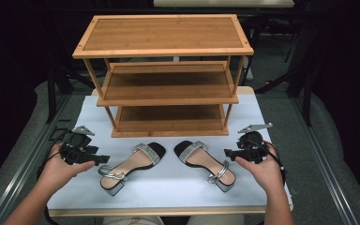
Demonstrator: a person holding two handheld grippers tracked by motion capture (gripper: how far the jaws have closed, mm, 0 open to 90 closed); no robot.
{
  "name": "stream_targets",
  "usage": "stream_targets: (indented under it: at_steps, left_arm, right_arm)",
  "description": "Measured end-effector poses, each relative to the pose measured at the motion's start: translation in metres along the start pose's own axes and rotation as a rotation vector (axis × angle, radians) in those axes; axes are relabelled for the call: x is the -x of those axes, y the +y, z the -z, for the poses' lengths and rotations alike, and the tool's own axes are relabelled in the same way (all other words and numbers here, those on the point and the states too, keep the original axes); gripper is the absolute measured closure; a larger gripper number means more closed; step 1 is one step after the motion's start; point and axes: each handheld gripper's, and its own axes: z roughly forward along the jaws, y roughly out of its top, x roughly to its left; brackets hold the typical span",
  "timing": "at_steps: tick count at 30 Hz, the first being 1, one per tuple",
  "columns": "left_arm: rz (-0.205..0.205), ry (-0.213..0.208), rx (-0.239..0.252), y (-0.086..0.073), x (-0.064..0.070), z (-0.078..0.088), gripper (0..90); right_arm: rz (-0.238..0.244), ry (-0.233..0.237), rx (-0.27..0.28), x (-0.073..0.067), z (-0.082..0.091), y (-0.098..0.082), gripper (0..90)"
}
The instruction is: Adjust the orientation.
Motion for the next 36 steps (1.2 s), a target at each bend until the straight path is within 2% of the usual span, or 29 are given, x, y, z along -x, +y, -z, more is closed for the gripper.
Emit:
stream_targets:
  at_steps: [6, 10, 15, 17, 19, 27, 34, 36]
  left_arm:
    - [0.008, -0.006, -0.02, 0.01, 0.001, 0.0, 35.2]
    - [-0.007, 0.015, -0.046, 0.015, 0.003, 0.0, 35.2]
    - [-0.004, 0.025, -0.058, 0.02, 0.003, -0.002, 35.3]
    - [-0.002, 0.025, -0.068, 0.021, 0.004, -0.004, 35.4]
    - [0.002, 0.023, -0.08, 0.022, 0.006, -0.008, 35.4]
    - [-0.032, 0.006, -0.184, 0.025, 0.014, -0.029, 35.2]
    - [-0.05, -0.009, -0.207, 0.031, 0.025, -0.043, 34.7]
    - [-0.056, -0.007, -0.212, 0.033, 0.027, -0.046, 34.7]
  right_arm:
    - [-0.018, 0.0, 0.013, 0.0, 0.002, 0.0, 38.9]
    - [-0.008, 0.0, 0.021, -0.001, 0.002, 0.001, 38.9]
    - [-0.012, 0.015, 0.023, -0.003, 0.003, 0.001, 38.8]
    - [-0.012, 0.0, 0.023, -0.003, 0.003, 0.001, 38.5]
    - [-0.014, -0.002, 0.03, -0.003, 0.003, 0.001, 38.4]
    - [-0.015, 0.007, 0.031, -0.004, 0.003, 0.001, 38.3]
    - [-0.017, 0.015, 0.04, -0.003, 0.005, 0.002, 38.3]
    - [-0.019, -0.005, 0.042, -0.004, 0.005, 0.002, 38.3]
